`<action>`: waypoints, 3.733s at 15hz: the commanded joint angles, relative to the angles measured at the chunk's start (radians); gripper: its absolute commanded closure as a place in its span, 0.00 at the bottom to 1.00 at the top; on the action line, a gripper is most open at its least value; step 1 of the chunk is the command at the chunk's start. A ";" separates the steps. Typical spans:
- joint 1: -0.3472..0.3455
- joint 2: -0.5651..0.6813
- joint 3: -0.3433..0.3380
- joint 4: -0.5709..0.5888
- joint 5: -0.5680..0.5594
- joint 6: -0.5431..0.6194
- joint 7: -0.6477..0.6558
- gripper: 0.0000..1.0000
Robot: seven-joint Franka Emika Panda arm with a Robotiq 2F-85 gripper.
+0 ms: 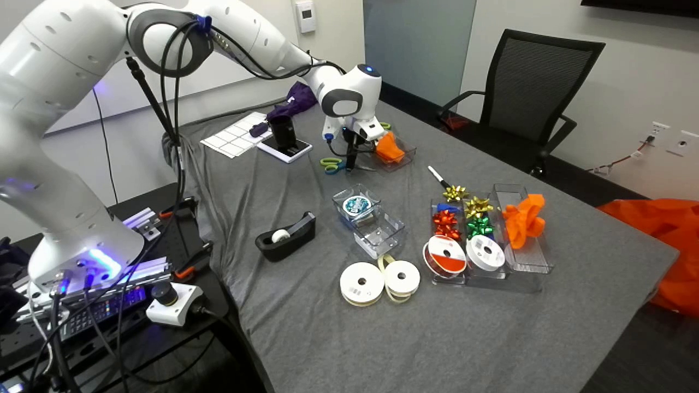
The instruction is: Put the right scissors in the cup
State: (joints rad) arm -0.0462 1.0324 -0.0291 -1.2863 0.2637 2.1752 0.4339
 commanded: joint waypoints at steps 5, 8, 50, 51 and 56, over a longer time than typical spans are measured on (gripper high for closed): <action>0.014 0.016 -0.003 0.029 0.021 -0.029 0.100 0.00; 0.023 0.014 -0.009 0.035 0.017 -0.042 0.136 0.00; 0.044 0.012 -0.043 0.075 -0.045 -0.136 0.253 0.94; 0.045 0.005 -0.041 0.067 -0.044 -0.138 0.248 0.94; 0.048 -0.030 -0.028 0.027 -0.039 -0.152 0.213 0.94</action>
State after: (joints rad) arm 0.0028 1.0520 -0.0710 -1.2047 0.2269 2.0527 0.6811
